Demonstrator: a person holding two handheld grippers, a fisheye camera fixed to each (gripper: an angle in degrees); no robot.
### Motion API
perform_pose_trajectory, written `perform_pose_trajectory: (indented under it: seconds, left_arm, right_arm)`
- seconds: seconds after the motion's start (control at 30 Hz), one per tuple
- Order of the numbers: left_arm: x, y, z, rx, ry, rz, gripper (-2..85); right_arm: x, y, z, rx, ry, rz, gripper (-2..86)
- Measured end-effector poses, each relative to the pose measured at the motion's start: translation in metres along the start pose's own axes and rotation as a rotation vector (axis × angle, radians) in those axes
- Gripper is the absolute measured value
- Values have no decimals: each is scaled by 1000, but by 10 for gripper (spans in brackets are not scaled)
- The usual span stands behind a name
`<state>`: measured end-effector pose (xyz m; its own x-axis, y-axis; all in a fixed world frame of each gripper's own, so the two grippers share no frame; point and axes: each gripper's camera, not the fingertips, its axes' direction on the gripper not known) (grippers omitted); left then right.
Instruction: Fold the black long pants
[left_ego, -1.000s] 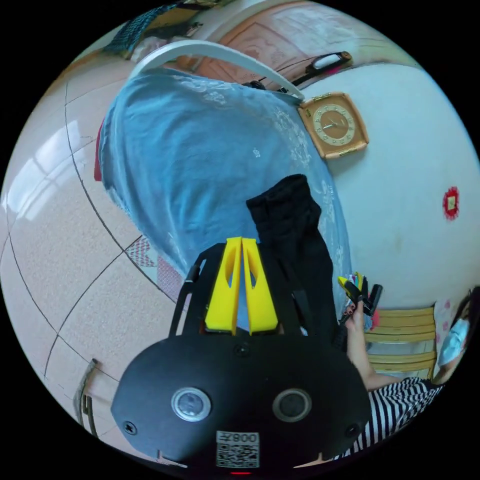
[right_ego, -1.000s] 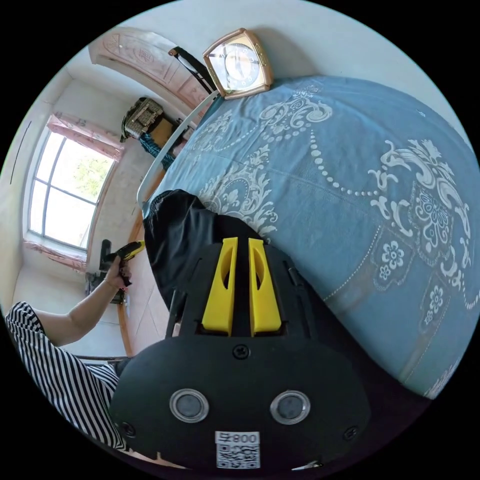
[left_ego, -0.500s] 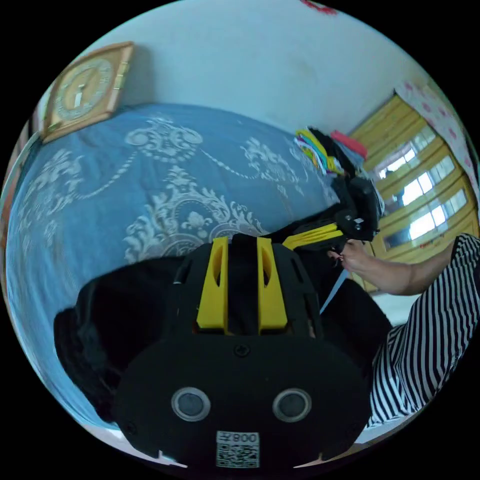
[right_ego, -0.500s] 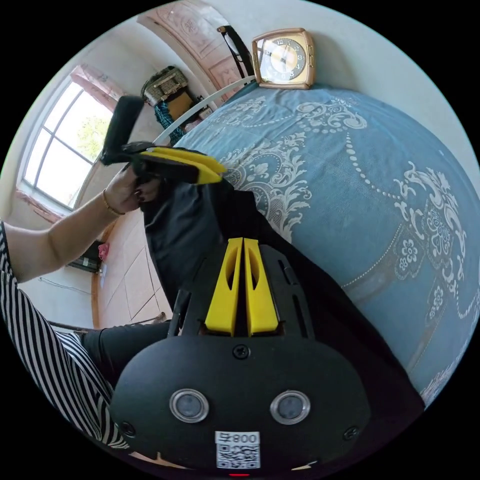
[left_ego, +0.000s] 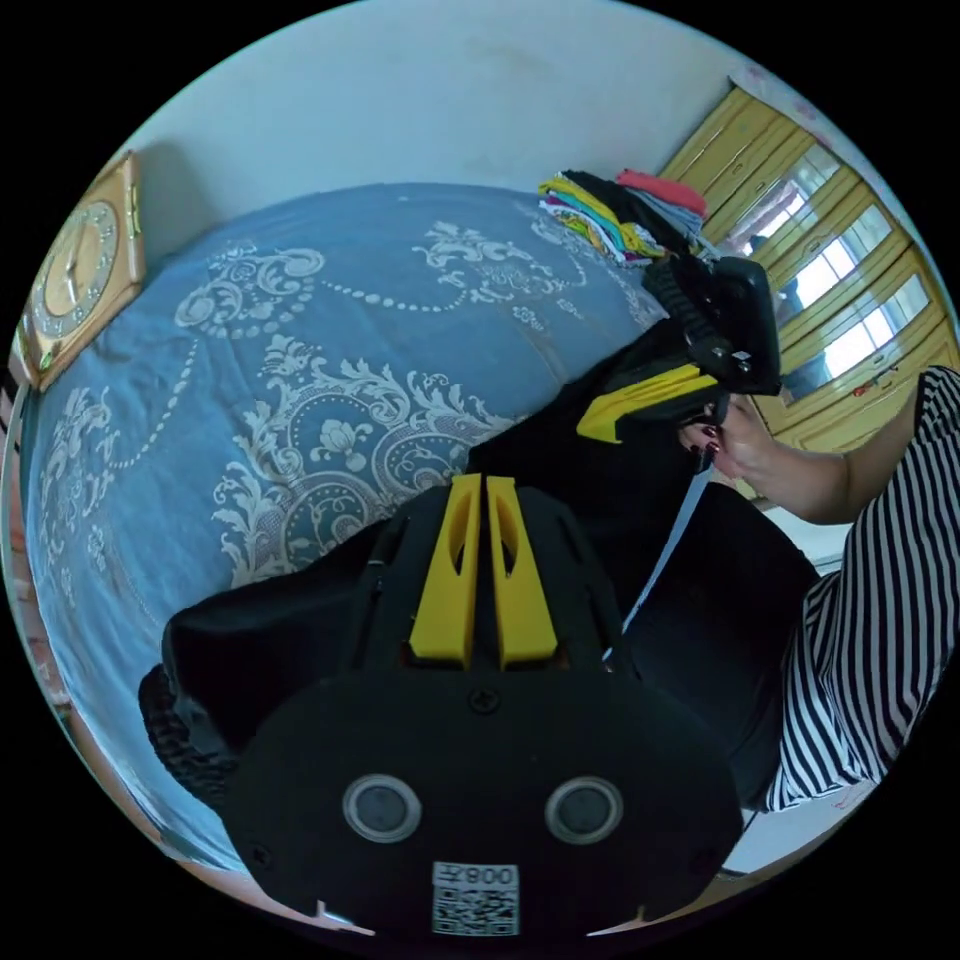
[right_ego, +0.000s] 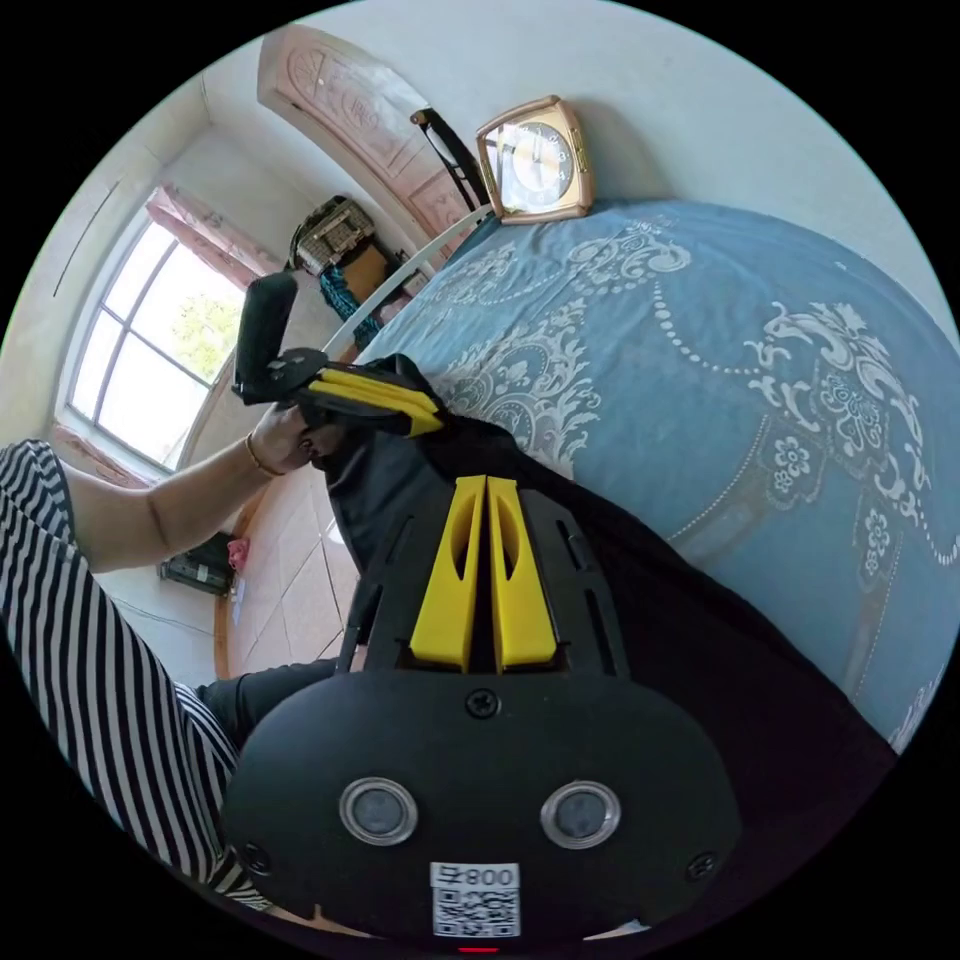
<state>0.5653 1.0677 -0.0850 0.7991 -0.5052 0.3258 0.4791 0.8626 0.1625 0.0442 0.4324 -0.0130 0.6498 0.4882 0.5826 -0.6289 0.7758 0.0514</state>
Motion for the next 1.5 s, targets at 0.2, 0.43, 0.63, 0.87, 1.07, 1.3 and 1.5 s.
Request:
perform_pose_trajectory:
  seconds: [0.2,0.43,0.63,0.87,1.07,1.3,1.5]
  left_arm:
    - [9,-11,-27,161,-112,-18,7]
    - [-14,-34,-3,132,-166,-83,8]
    - [-42,-8,-4,143,-128,-262,14]
    - [-51,55,-54,142,-210,-369,24]
    - [-54,130,-96,165,-313,-553,20]
    - [-61,217,-139,300,-321,-768,42]
    - [-101,229,-156,273,-356,-803,72]
  right_arm:
    - [-11,-14,-1,40,-8,-67,1]
    - [29,-62,63,-139,44,19,1]
    - [34,-73,59,-121,-24,39,6]
    - [35,-133,79,-126,33,-24,43]
    - [27,-162,119,-249,55,-66,27]
    - [24,-162,100,-180,48,-42,5]
    - [11,-165,102,-177,64,-56,3]
